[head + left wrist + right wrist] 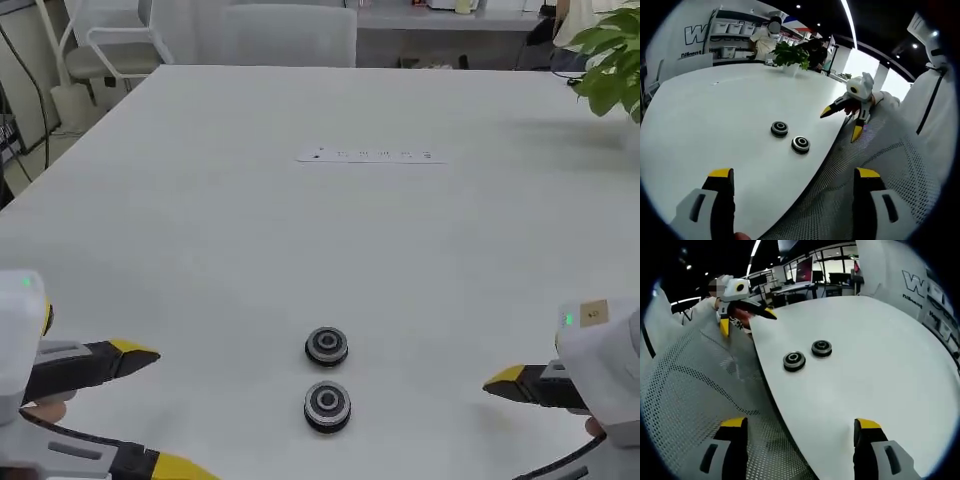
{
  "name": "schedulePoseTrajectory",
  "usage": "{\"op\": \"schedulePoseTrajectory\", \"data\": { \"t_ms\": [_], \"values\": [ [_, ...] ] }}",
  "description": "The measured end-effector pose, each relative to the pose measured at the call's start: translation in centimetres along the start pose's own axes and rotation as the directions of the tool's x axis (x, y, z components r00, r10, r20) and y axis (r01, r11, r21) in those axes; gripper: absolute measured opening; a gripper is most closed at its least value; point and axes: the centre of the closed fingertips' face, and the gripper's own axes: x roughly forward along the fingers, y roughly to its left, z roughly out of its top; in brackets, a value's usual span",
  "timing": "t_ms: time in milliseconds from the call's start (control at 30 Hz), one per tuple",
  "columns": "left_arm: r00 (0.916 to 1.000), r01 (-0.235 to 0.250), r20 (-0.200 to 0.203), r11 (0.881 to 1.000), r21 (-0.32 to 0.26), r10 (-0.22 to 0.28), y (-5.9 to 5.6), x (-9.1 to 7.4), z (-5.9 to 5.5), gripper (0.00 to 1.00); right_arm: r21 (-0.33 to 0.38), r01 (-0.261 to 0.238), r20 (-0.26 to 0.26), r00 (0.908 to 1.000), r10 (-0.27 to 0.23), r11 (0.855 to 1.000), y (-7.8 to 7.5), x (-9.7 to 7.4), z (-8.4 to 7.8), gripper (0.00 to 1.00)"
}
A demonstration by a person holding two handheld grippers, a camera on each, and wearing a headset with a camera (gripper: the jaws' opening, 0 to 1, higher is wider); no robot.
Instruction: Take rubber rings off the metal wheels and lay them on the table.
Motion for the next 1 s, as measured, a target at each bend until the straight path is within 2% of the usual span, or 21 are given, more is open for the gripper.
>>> {"op": "schedulePoseTrajectory", "data": {
  "t_ms": [100,233,333,400,467,633,767,867,933,1000],
  "values": [
    [1.0,0.0,0.005,1.0,-0.002,0.0,0.0,0.0,0.2,0.99,-0.007,0.004,-0.008,1.0,-0.004,1.0,0.0,-0.1,0.0,0.87],
    [0.9996,0.028,0.008,0.999,0.038,-0.028,-1.1,0.0,0.9,0.99,-0.029,0.012,0.009,0.9999,-0.012,1.0,0.1,-0.4,0.8,0.87],
    [0.9988,0.04,-0.032,0.992,0.12,-0.037,-1.9,0.3,1.1,0.99,-0.044,0.014,0.019,0.9997,-0.014,0.999,0.2,-0.7,1.3,0.87],
    [0.9982,0.042,-0.048,0.988,0.15,-0.035,-2.2,0.4,1.1,0.99,-0.055,0.013,0.036,0.9993,-0.011,0.998,0.4,-1.0,1.9,0.88],
    [0.9983,0.036,-0.051,0.984,0.175,-0.027,-2.2,0.4,1.2,0.99,-0.068,0.014,0.055,0.9984,-0.01,0.998,0.6,-1.4,2.7,0.88],
    [0.9994,0.016,-0.034,0.984,0.177,-0.01,-1.9,0.0,1.9,0.99,-0.102,0.029,0.068,0.9974,-0.022,0.994,0.8,-2.0,3.7,0.88],
    [0.9997,0.018,-0.016,0.979,0.203,-0.015,-2.2,0.0,3.1,0.99,-0.133,0.029,0.085,0.9962,-0.017,0.991,1.1,-2.3,4.9,0.88],
    [0.9995,0.026,0.011,0.971,0.236,-0.029,-2.8,-0.1,4.6,0.99,-0.152,0.034,0.085,0.9961,-0.021,0.988,1.3,-2.6,5.4,0.88],
    [0.9979,0.028,0.048,0.962,0.271,-0.043,-3.2,-0.3,6.0,0.99,-0.164,0.038,0.094,0.9953,-0.023,0.986,1.3,-2.9,5.9,0.88],
    [0.9974,0.028,0.055,0.958,0.286,-0.046,-3.6,-0.2,6.8,0.99,-0.175,0.038,0.105,0.9943,-0.02,0.984,1.4,-3.2,6.5,0.88]
  ]
}}
